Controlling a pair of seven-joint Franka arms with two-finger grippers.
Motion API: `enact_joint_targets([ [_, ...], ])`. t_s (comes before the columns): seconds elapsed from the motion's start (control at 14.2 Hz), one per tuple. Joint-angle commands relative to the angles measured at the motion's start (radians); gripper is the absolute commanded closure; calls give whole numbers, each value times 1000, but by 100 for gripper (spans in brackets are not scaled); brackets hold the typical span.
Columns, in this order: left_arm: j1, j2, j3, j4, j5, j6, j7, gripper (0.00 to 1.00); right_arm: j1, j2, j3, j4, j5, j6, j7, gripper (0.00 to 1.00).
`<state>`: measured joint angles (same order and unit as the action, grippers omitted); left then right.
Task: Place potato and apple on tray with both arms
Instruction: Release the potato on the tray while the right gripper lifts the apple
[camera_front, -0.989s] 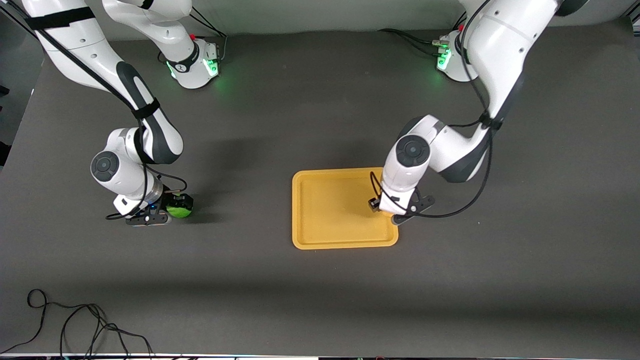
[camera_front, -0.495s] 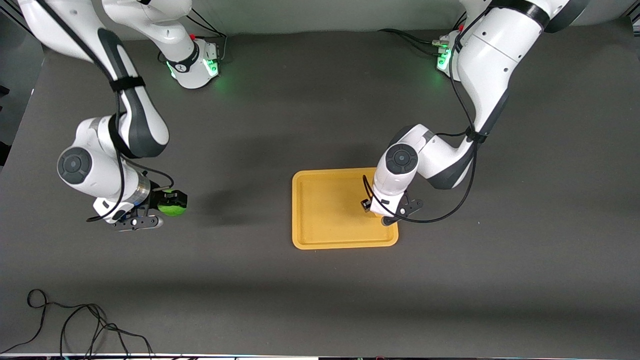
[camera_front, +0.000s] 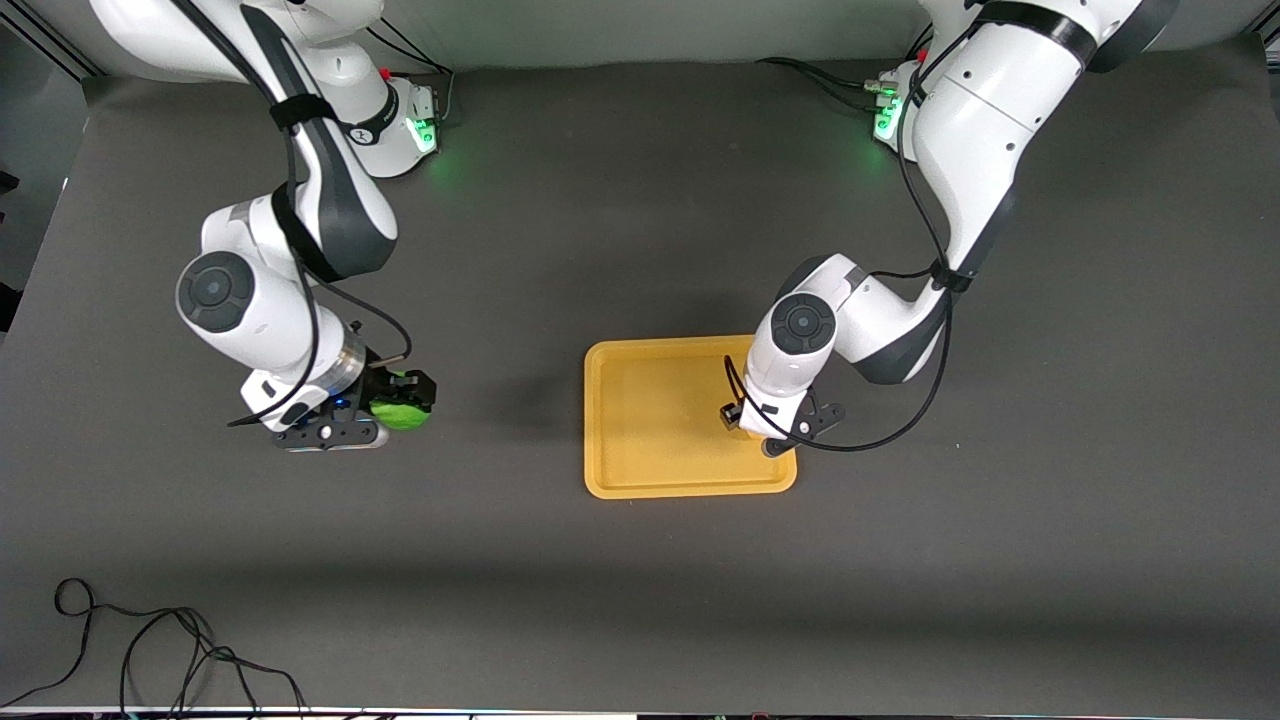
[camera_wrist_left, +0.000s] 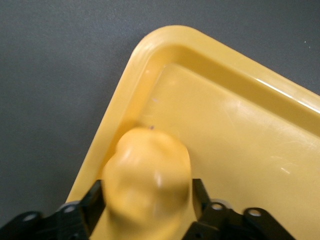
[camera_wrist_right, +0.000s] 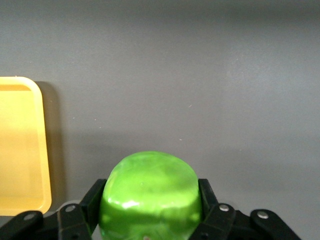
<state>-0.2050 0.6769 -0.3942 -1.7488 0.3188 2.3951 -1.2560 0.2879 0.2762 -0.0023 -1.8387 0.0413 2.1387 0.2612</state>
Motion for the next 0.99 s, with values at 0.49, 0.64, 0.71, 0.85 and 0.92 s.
enact_joint_targets([
  [0.49, -5, -16, 6, 72, 20, -121, 7, 0, 106, 64, -7, 160, 130, -85, 194, 54],
  [0.64, -1, -42, 0, 115, 5, -248, 73, 0, 166, 131, -8, 238, 141, -76, 275, 55],
  [0.71, 1, -49, -3, 141, 3, -307, 108, 0, 183, 177, -7, 298, 141, -74, 318, 56],
  [0.85, 35, -77, -12, 185, -45, -399, 214, 0, 226, 283, -7, 418, 140, -74, 415, 57],
  [0.92, 53, -107, -11, 192, -78, -445, 299, 0, 261, 337, -8, 474, 137, -72, 446, 57],
])
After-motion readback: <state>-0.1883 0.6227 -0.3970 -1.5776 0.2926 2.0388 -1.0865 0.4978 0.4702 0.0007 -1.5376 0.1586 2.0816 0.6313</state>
